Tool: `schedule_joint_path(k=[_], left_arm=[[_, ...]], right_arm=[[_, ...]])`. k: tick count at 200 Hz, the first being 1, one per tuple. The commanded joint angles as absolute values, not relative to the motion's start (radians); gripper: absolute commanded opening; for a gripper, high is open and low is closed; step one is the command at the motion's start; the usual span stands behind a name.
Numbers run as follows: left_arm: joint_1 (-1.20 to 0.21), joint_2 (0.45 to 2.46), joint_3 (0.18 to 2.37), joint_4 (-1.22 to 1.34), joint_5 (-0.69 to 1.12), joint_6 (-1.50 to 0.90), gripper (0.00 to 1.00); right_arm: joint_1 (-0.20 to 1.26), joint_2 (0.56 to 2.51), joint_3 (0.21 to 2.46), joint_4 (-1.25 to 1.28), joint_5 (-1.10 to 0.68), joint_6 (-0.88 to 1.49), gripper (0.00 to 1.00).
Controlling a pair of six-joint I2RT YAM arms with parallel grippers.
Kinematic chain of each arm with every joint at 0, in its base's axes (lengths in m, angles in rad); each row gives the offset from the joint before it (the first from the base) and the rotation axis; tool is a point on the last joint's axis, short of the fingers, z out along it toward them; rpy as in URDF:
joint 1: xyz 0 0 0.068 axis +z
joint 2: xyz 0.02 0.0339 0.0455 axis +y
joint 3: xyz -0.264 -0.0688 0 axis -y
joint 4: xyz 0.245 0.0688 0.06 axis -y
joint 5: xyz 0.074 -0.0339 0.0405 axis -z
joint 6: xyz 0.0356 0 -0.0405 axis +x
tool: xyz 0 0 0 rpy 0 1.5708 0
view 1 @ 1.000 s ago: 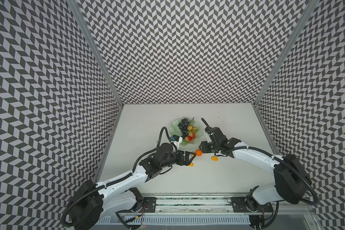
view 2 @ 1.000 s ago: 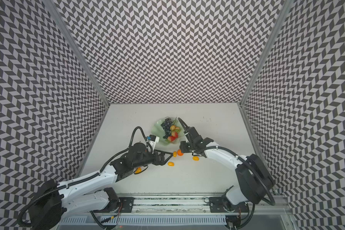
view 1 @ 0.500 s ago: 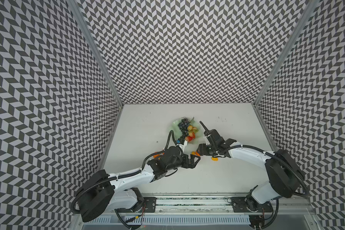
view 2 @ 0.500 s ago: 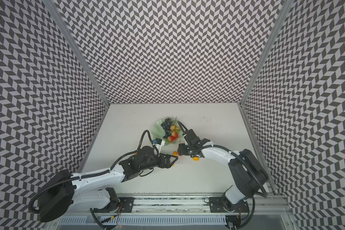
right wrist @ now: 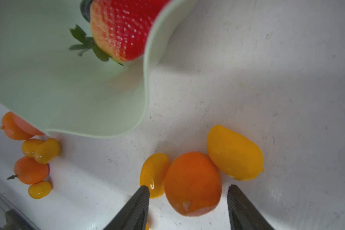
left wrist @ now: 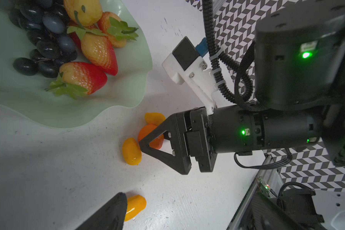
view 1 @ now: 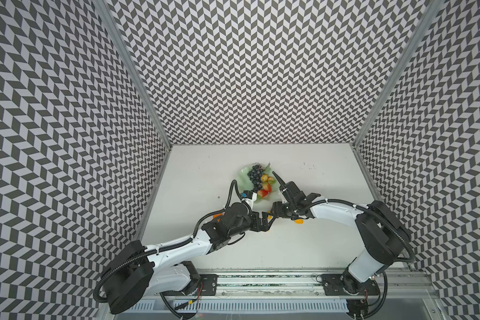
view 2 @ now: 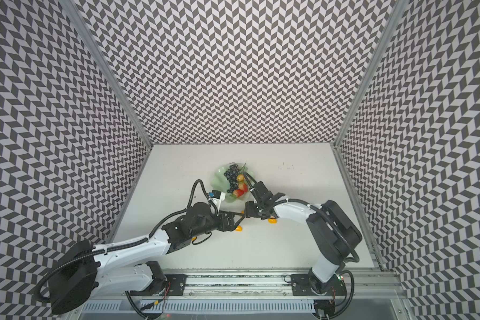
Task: Arrange fruit in a fruit bowl
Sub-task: Pick up the fruit from the center of the table.
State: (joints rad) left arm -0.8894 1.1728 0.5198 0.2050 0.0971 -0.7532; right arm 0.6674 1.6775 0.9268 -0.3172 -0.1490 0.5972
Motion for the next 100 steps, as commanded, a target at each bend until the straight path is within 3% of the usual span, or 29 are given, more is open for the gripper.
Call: schedule_joint_path(k=[1,100], left_arm=[[-0.885,1.153,0.510,0.189,0.080,-0.752,1.00],[-0.882,1.116,0.490,0.168,0.062,-0.759,1.00]], right_arm=[[0.676,1.701,0.953,-0.293,-0.122,0.617,0.62],[0.682,1.713,0.940,-0.308,-0.069,0.628,0.52]])
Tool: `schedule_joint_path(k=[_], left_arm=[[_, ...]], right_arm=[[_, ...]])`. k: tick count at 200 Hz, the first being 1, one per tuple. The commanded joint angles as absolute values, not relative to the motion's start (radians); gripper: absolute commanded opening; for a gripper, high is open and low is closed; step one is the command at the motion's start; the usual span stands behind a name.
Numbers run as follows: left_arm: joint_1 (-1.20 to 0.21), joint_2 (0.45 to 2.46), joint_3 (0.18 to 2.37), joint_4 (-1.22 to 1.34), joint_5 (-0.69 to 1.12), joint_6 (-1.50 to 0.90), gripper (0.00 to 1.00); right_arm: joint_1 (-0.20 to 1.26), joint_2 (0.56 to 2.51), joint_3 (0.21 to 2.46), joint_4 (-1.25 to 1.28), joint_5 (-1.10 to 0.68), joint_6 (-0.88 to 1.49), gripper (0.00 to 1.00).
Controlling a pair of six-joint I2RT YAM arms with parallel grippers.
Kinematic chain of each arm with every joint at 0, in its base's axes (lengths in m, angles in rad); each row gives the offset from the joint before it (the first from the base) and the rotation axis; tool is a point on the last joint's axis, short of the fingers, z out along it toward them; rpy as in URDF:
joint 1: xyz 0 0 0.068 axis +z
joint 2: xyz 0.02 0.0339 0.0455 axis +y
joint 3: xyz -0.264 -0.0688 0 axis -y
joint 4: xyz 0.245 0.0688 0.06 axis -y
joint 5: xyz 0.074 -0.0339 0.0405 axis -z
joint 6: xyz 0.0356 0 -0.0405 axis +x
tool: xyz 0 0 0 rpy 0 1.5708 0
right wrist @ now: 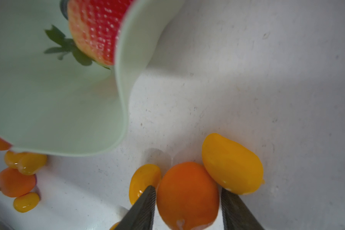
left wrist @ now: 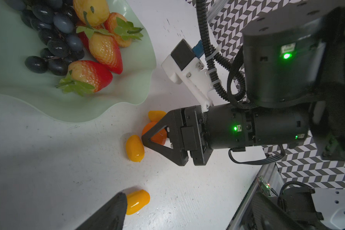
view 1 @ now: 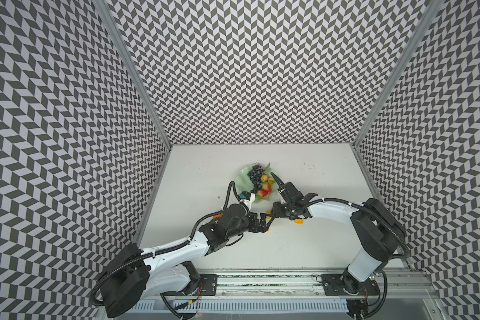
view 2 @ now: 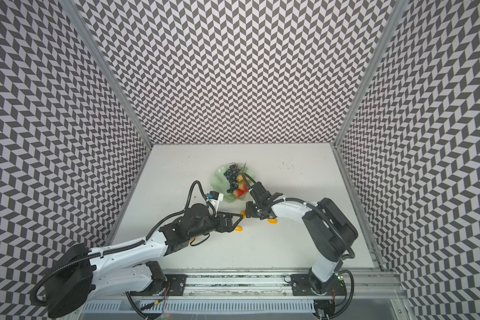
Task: Arrange fruit in a fruit bowl
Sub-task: Pick up the fruit from the center of the table, then place the fruit in the fruit bowl.
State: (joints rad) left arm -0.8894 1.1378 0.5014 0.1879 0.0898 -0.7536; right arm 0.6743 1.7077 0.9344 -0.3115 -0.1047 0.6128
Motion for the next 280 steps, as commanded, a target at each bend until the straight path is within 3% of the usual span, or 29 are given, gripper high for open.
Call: schedule_joint_path(k=[1,76,153,194,280], left_arm=[[-0.882,1.116,0.490,0.168,0.063,-0.759,1.00],[-0.834,1.074,0.513,0.131,0.071,-0.749,1.00],[-0.665,1.010,0.520,0.085,0.165,-0.713,1.00],[-0.584,1.008,0.529,0.080,0.217,-0.701,1.00],[-0.367,1.031,0.538,0.096,0.346,-0.709,1.00]], right_arm=[[0.682,1.712,0.939,-0.309,-0.067,0.628,0.52],[0.681,1.574,0.875,-0.266,-0.090,0.593,0.44],[0.696,1.467,0.915,-0.295,-0.036,0.511,0.43],[0.740,1.497,1.024,-0.353,0.040,0.478,0.42],[0.776,1.751,1.282,-0.321,-0.051,0.467,0.40]])
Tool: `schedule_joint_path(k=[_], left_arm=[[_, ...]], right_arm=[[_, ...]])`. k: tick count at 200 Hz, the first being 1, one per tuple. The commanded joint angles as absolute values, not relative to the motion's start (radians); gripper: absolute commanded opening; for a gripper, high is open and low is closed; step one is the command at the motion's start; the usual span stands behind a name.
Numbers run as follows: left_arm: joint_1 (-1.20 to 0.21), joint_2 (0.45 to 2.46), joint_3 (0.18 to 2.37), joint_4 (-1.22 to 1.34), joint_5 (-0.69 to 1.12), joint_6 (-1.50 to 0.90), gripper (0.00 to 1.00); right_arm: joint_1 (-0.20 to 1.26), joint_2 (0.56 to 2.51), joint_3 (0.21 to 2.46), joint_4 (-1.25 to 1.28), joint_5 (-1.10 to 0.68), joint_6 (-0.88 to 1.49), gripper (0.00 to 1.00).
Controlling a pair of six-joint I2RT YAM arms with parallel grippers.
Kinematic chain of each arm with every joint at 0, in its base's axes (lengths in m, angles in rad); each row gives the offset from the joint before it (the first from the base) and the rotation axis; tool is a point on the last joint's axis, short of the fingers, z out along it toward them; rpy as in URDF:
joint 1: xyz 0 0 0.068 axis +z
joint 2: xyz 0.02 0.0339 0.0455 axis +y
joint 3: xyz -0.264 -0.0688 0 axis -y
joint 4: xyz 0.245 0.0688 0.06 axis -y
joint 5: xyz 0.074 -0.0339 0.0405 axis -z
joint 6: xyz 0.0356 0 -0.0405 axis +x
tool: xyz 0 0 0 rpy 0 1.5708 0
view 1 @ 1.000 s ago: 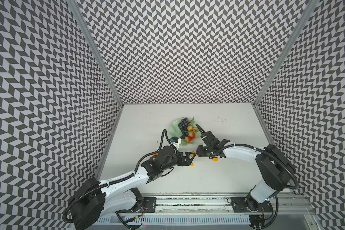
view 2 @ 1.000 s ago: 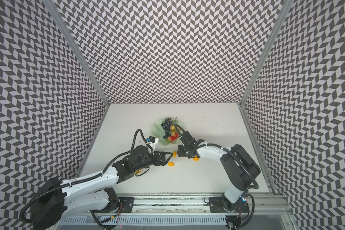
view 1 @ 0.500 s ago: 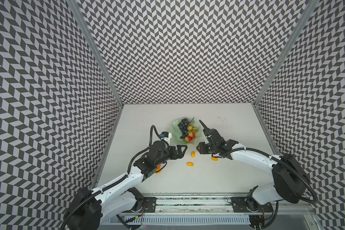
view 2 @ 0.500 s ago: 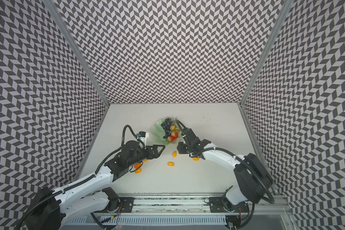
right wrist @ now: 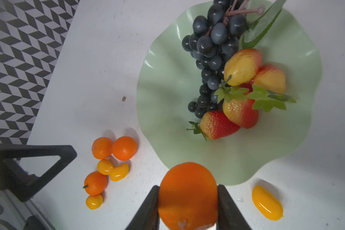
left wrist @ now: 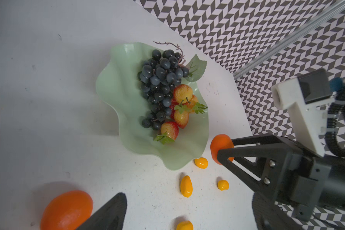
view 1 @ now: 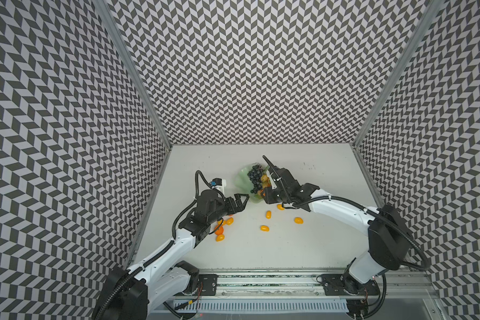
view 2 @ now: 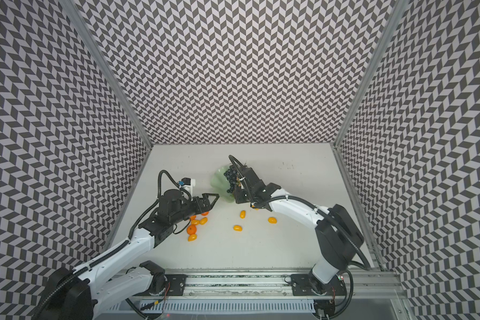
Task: Arrange fruit in a fruit bowl
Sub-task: Place the fruit in the fruit bowl.
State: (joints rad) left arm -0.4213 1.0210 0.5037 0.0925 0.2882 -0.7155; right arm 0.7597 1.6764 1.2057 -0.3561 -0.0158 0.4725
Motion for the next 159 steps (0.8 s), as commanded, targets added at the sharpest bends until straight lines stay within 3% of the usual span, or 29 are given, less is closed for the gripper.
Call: schedule_joint_path(k=[1,63,159], left_arm=[[-0.365,1.033,0.538,0.097,0.347,-0.709,1.00],[-0.235,1.126,0.572,0.125,0.424,-0.706,1.00],[-0.178,1.247,0.624,0.167,0.474,-0.697,1.00]], right_arm=[[0.776,1.755,1.286,-0.321,-0.052,0.467,0.40],[0.779,2.018,1.568,-0.370,-0.052,0.473,0.38],[0.758,2.272,1.871,-0.464,0.017,0.460,0.38]])
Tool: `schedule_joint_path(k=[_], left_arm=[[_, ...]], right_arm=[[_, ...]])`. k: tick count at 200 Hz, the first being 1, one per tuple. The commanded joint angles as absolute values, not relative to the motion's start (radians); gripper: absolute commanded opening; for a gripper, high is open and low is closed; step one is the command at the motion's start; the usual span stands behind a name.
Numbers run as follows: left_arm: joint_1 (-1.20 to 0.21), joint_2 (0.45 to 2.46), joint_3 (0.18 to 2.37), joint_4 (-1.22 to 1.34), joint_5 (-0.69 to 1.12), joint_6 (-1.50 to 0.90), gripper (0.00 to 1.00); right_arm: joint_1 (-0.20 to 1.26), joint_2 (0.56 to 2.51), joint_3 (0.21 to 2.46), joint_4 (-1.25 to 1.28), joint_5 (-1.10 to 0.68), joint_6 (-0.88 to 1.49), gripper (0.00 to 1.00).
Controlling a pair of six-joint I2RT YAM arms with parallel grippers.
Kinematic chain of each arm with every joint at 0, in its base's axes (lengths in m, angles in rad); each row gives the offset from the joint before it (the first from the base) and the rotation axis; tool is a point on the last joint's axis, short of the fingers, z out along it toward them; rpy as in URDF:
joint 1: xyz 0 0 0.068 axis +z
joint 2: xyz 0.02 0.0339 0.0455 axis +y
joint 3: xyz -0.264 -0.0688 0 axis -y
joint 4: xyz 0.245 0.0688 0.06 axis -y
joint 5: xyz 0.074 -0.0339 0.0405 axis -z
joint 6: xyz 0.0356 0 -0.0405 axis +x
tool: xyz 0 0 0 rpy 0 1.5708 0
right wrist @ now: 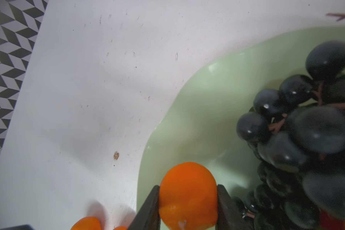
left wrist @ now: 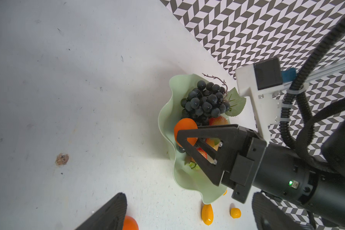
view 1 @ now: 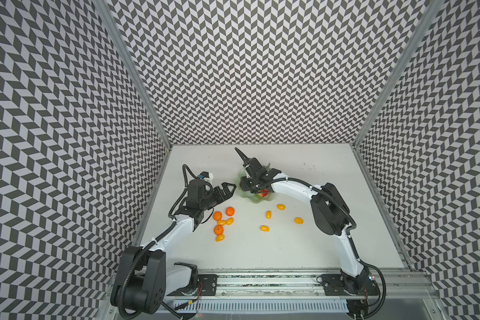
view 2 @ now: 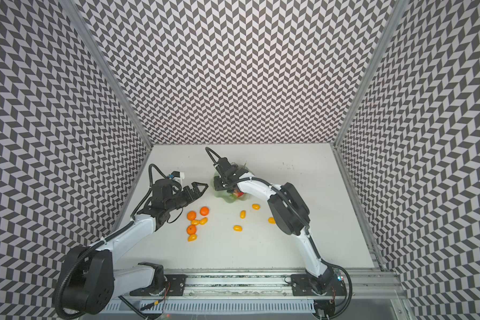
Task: Arrange fruit in a fruit bowl
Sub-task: Place the fruit in the fruit bowl.
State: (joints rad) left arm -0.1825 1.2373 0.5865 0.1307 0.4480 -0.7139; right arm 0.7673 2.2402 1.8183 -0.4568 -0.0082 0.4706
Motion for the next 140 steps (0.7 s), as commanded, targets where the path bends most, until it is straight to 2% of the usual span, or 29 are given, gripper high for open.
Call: schedule_joint_path(k=[1,140], left_arm=[[-0.178,1.247,0.624,0.167,0.474,-0.697,1.00],[-0.179,1.237,0.621,0.155,0.496,-0.695,1.00]], right_arm=[[0.759,2.273,1.873,-0.463,0.017,0.459,0.38],[0.740,2.332,1.931,-0.481,0.050,0.474,0.56]])
